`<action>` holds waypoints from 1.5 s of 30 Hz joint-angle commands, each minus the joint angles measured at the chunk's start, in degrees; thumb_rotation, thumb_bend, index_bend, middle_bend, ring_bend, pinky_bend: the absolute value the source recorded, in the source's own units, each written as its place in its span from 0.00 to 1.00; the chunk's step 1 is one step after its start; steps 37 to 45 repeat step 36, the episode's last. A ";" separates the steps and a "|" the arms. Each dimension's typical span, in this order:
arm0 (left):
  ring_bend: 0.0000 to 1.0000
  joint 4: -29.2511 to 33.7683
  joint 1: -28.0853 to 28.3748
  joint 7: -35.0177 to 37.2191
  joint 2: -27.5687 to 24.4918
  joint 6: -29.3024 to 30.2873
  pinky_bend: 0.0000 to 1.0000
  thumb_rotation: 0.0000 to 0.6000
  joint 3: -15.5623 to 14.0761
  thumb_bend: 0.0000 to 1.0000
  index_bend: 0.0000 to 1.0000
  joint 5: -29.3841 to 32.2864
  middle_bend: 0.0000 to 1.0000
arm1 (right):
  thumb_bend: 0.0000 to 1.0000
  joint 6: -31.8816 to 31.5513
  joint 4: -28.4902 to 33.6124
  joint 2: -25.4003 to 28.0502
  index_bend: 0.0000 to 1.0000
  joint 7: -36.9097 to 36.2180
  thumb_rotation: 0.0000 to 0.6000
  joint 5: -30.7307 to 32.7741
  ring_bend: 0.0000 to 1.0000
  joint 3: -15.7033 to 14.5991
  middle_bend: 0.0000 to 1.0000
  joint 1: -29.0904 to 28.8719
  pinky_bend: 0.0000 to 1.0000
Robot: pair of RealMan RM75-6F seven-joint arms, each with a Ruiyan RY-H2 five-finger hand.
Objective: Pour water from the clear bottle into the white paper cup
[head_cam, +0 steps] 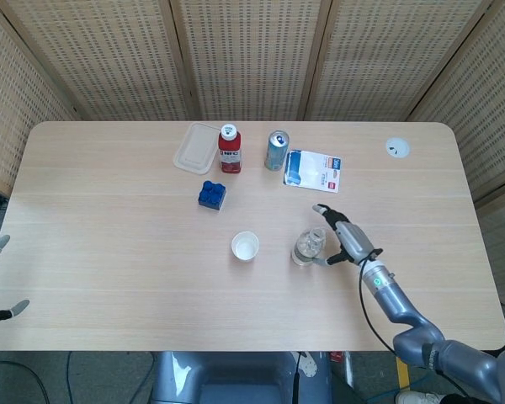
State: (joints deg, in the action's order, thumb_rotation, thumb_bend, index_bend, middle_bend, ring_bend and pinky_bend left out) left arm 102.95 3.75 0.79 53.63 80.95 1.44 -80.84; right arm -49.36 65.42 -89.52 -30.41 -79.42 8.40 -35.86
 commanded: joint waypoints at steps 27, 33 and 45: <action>0.00 -0.28 -3.57 -2.89 1.80 8.28 0.00 1.00 -0.83 0.05 0.00 -5.24 0.00 | 0.00 -36.52 4.40 17.83 0.00 17.89 1.00 -8.92 0.00 -7.74 0.00 22.59 0.00; 0.00 -0.99 -3.82 -4.35 3.00 8.96 0.00 1.00 -0.98 0.05 0.00 -6.12 0.00 | 0.00 -37.40 22.46 23.67 0.00 28.48 1.00 -6.73 0.00 -9.01 0.00 26.18 0.00; 0.00 -1.12 -3.96 -4.42 3.17 9.24 0.00 1.00 -0.93 0.05 0.00 -6.19 0.00 | 0.00 -37.61 26.89 24.65 0.00 32.23 1.00 -6.36 0.00 -9.03 0.00 26.85 0.00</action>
